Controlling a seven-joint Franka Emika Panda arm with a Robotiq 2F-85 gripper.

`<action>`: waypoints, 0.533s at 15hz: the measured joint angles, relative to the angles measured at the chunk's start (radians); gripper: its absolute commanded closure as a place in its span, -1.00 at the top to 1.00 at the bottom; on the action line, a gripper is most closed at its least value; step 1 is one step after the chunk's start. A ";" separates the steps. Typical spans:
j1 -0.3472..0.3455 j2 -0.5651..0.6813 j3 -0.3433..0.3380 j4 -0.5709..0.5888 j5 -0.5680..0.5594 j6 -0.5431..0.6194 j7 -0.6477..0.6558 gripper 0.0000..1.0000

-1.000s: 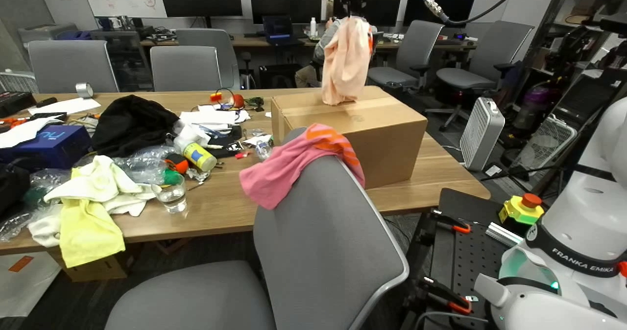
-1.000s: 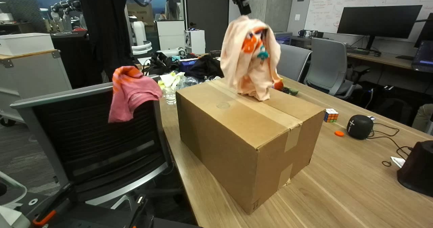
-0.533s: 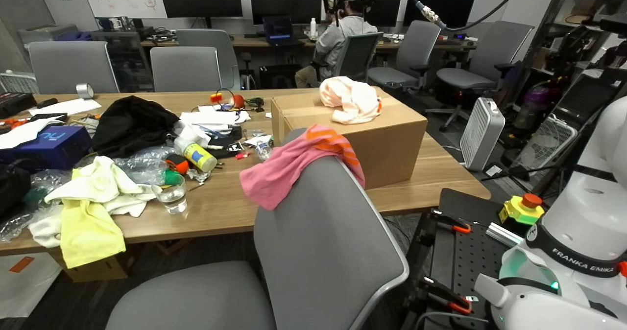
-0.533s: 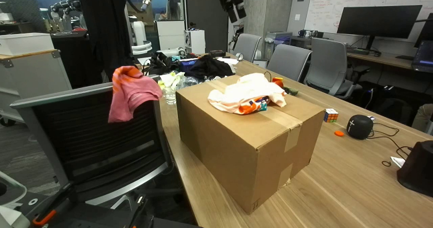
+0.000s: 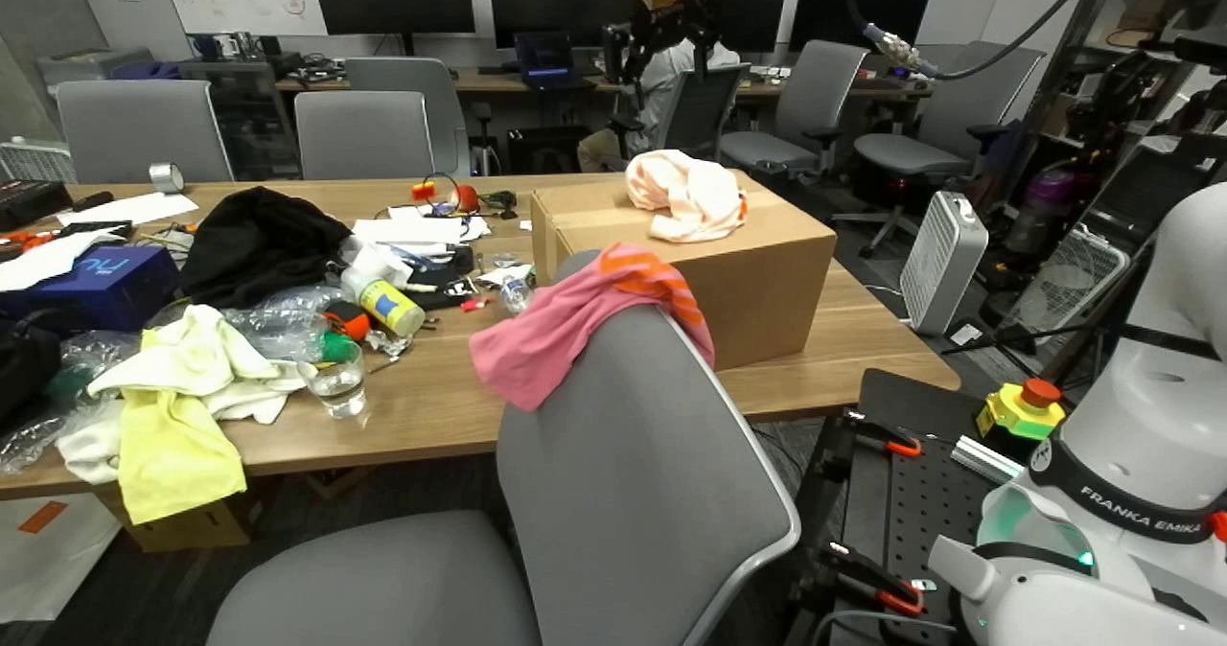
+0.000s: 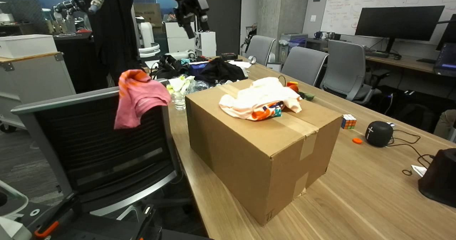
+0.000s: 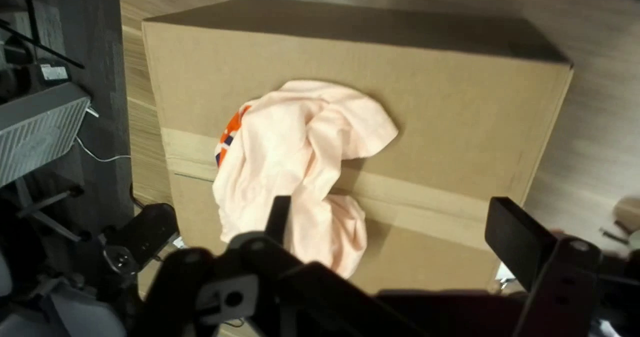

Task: Place the t-shirts on top of the brown box

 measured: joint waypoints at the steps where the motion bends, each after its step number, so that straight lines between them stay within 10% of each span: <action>1: 0.012 -0.037 0.019 -0.046 0.005 -0.006 -0.025 1.00; 8: 0.093 -0.277 0.161 -0.366 0.110 -0.027 -0.199 1.00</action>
